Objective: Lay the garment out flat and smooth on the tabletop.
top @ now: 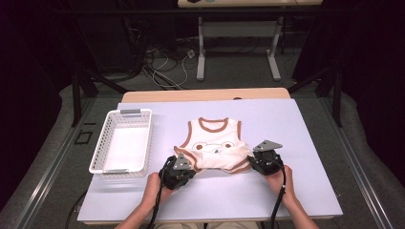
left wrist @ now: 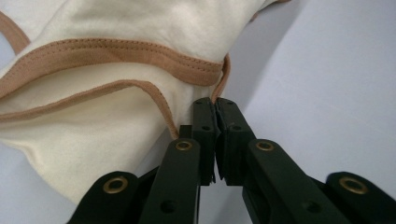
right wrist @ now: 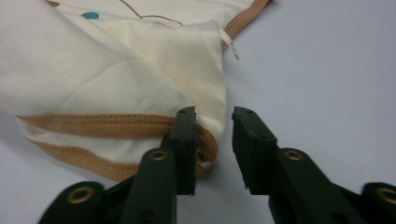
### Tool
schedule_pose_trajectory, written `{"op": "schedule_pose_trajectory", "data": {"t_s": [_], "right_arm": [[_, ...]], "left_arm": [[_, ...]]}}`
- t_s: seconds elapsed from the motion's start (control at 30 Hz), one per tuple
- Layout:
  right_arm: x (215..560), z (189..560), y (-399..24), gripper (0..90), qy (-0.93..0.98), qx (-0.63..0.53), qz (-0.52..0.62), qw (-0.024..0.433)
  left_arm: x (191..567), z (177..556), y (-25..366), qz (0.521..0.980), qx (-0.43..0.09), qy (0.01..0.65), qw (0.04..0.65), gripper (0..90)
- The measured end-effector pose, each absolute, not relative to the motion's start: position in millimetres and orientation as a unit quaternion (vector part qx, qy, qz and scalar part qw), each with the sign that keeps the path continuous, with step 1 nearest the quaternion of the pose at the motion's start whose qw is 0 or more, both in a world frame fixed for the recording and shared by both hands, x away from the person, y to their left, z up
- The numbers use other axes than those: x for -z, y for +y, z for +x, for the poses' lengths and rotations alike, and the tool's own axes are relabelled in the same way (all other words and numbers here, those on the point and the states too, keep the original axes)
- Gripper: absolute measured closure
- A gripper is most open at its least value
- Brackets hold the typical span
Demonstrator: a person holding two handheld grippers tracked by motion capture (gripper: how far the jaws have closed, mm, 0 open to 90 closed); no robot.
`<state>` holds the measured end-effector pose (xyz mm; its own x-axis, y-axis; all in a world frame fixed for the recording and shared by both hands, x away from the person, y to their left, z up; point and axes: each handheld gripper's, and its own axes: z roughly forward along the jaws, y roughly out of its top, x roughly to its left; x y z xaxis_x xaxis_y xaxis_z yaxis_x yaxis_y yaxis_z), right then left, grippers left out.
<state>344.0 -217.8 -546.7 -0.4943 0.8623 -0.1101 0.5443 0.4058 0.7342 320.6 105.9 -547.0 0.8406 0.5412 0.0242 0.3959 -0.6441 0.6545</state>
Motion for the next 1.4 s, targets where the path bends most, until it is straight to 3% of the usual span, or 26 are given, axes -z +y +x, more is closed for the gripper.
{"op": "schedule_pose_trajectory", "data": {"t_s": [0.23, 0.43, 0.67, 0.77, 0.9, 1.13, 1.2, 1.4], "right_arm": [[533, 337, -226, 48.1, 0.794, -0.344, 0.442, 0.235], [519, 325, -226, 40.8, 0.794, -0.367, 0.423, 0.237], [519, 315, -205, 38.3, 0.828, -0.379, 0.358, 0.208], [526, 314, -191, 41.2, 0.848, -0.362, 0.330, 0.202], [538, 316, -178, 45.0, 0.871, -0.336, 0.297, 0.200], [547, 321, -169, 82.9, 0.871, -0.326, 0.298, 0.217], [547, 320, -167, 89.9, 0.869, -0.324, 0.301, 0.223], [541, 319, -168, 89.4, 0.863, -0.333, 0.304, 0.229]], "left_arm": [[547, 321, 104, 0.905, -0.111, 0.255, 0.322, 81.4], [541, 321, 106, 0.903, -0.114, 0.256, 0.327, 69.9], [525, 320, 117, 0.885, -0.132, 0.277, 0.350, 42.1], [521, 321, 123, 0.877, -0.137, 0.286, 0.360, 38.3], [520, 323, 126, 0.876, -0.140, 0.289, 0.359, 41.8], [531, 320, 115, 0.894, -0.128, 0.264, 0.338, 55.4], [533, 319, 113, 0.897, -0.128, 0.260, 0.334, 58.5], [533, 319, 113, 0.895, -0.129, 0.261, 0.338, 57.4]]}}
